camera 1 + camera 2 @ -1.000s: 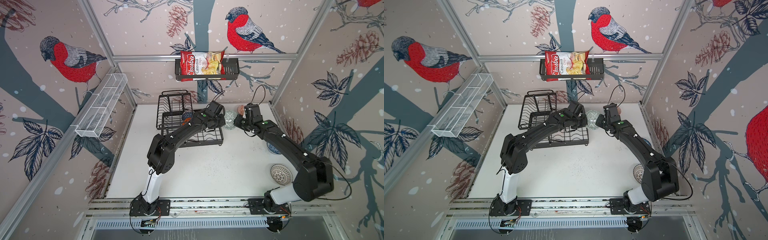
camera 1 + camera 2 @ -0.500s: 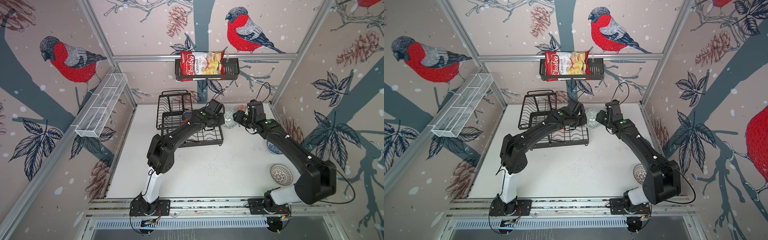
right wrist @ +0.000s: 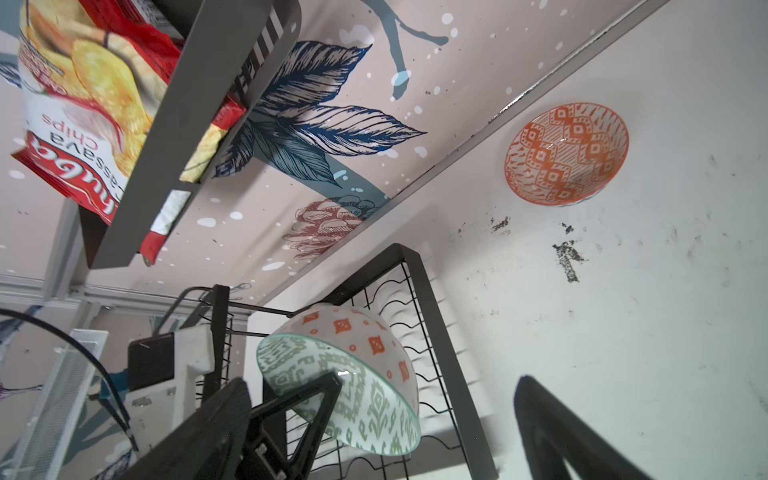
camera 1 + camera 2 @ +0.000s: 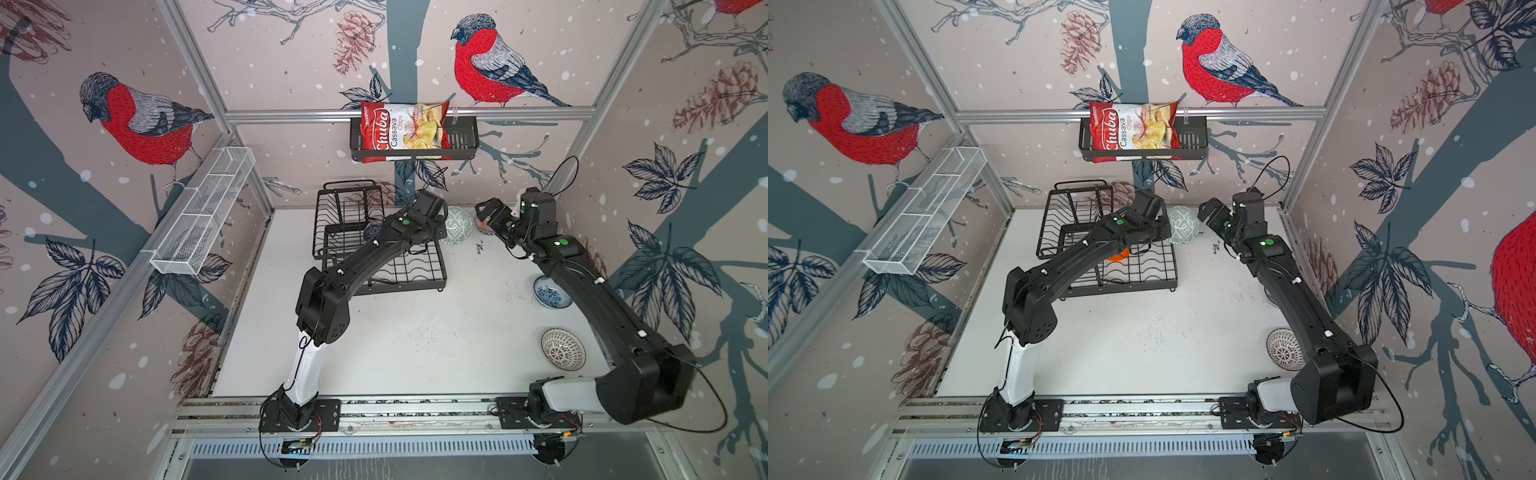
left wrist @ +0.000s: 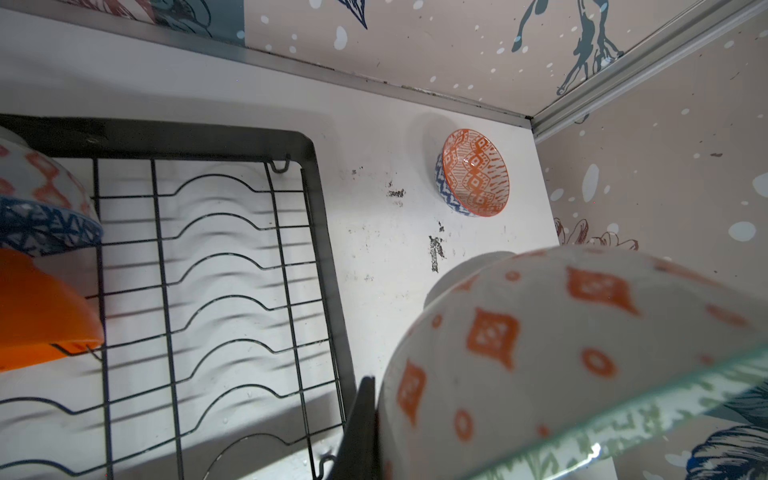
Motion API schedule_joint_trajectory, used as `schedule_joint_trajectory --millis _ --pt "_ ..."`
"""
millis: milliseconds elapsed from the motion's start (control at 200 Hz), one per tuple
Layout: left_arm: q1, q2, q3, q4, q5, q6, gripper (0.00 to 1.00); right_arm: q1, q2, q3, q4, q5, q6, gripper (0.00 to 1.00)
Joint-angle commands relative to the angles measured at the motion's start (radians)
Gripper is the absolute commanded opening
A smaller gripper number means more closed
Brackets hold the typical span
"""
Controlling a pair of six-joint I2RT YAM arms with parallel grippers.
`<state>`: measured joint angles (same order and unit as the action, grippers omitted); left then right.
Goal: Load the bowls into the dish rack
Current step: 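Lift the green-pattern bowl with the right gripper toward the left gripper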
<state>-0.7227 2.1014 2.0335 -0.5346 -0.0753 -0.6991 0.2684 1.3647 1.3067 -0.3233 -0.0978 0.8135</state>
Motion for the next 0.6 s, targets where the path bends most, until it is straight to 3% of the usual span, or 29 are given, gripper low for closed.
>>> schedule_joint_trajectory --millis 0,225,420,595 --pt "0.002 -0.007 0.012 0.113 -0.065 0.045 0.0 -0.015 -0.006 0.012 0.049 -0.075 0.065 1.0" --pt "0.011 -0.018 0.013 0.171 -0.157 0.113 0.0 -0.031 -0.002 0.044 0.084 -0.125 0.174 0.99" --pt "0.016 -0.032 -0.045 0.246 -0.228 0.132 0.0 -0.034 0.002 0.046 0.136 -0.168 0.397 1.0" --pt "0.01 -0.109 -0.257 0.531 -0.277 0.172 0.0 -0.019 -0.01 -0.021 0.275 -0.189 0.629 0.99"
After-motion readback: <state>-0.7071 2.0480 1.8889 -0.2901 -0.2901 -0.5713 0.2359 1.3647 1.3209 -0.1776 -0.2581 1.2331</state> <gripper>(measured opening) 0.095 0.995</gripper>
